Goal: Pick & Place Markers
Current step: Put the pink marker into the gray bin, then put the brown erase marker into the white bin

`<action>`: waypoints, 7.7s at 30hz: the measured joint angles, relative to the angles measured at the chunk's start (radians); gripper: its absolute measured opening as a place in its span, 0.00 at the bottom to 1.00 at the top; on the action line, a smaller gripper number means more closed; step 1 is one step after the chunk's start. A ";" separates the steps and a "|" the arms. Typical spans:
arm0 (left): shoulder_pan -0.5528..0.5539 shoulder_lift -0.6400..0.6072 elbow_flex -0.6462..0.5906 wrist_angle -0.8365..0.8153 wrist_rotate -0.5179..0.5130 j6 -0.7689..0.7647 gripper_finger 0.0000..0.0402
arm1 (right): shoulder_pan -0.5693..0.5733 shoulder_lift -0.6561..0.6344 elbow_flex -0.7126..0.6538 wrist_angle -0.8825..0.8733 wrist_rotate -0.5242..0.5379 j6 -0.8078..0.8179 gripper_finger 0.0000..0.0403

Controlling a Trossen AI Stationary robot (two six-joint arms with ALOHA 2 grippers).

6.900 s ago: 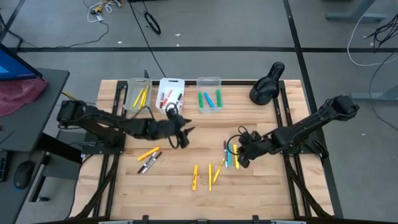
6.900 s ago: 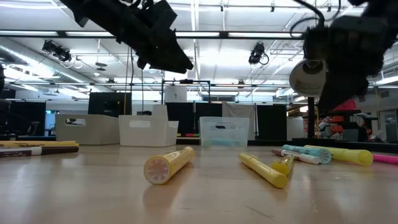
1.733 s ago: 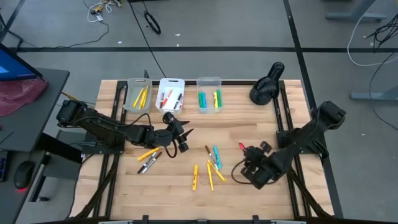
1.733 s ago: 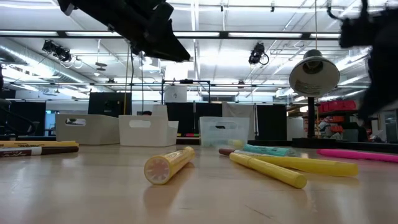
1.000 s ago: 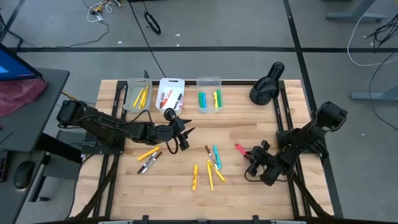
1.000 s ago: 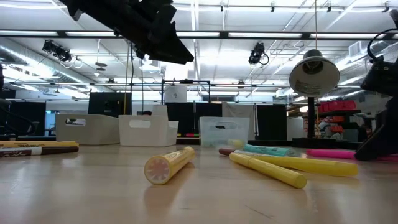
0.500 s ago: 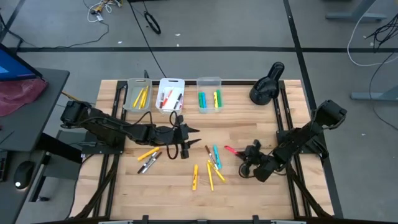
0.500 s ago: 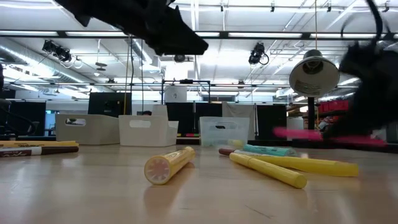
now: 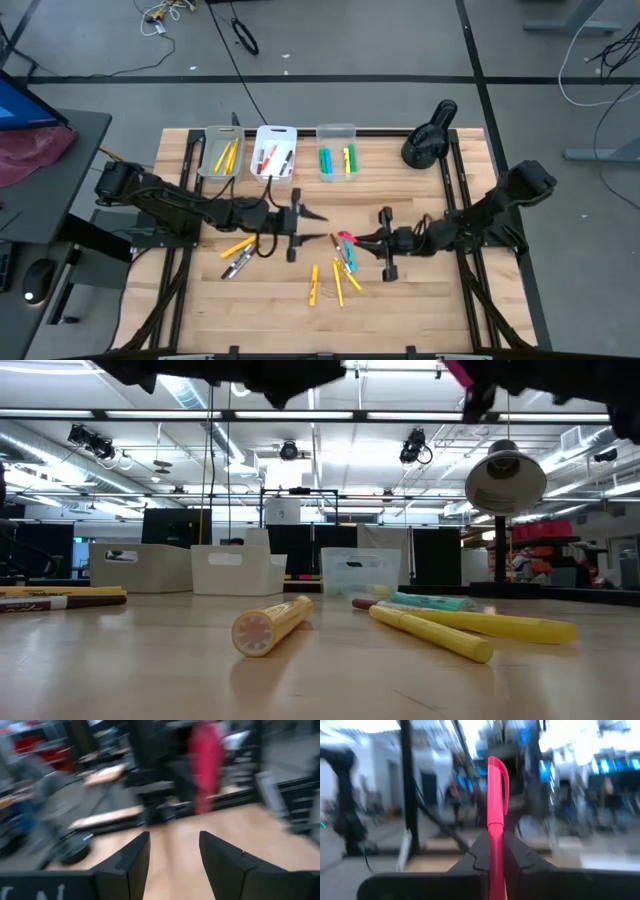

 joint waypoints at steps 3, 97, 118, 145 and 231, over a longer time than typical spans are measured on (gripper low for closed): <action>0.000 0.005 -0.001 0.074 0.149 0.008 0.44 | -0.052 0.000 0.001 0.108 -0.098 -0.037 0.04; 0.730 -0.253 0.254 -1.431 -0.545 -0.411 0.15 | -0.186 -0.153 0.210 -0.673 -0.055 0.072 0.28; 1.097 -0.133 -0.067 -1.016 -0.307 -0.354 0.17 | -0.176 -0.153 0.210 -0.685 -0.056 0.071 0.28; 1.073 -0.045 0.179 -1.347 -0.282 -0.346 0.59 | -0.176 -0.153 0.210 -0.693 -0.056 0.092 0.28; -0.445 0.009 -0.195 -1.018 -0.256 -1.149 0.55 | -0.176 -0.153 0.209 -0.729 -0.064 0.124 0.28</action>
